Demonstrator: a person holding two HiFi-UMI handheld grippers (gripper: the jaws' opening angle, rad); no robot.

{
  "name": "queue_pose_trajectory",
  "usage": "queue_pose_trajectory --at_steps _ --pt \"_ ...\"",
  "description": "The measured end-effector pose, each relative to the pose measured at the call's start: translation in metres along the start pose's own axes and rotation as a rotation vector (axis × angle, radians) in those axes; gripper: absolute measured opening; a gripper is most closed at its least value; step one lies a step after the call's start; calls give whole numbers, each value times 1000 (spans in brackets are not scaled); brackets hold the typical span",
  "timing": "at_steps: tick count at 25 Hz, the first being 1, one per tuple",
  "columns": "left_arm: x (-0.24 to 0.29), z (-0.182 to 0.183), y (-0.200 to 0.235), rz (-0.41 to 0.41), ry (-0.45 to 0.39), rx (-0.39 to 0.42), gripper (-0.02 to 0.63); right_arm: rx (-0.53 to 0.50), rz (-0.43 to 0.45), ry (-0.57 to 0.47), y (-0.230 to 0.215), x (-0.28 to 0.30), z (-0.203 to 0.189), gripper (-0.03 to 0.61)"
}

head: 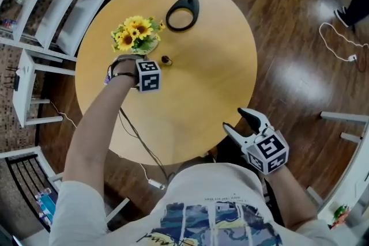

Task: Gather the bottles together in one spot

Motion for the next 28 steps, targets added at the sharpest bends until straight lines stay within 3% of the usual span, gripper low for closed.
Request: queue_pose_trajectory --at_steps 8,17,28 --pt "7 8 10 -16 88 129 77 67 1 -2 -21 -10 -6 275" --pt "5 17 13 7 144 254 81 69 16 6 -31 -7 0 275" --pt "-2 19 20 68 116 240 115 45 30 19 -36 2 5 275"
Point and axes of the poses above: the fingertips, and each gripper's own axes: x forward along the fingers, y to its left, z out of its top, the point moved 4 cm from there along -x, backward along the fingers, and after that the axes turned 14 degrees about x, right-handed, at the moved point
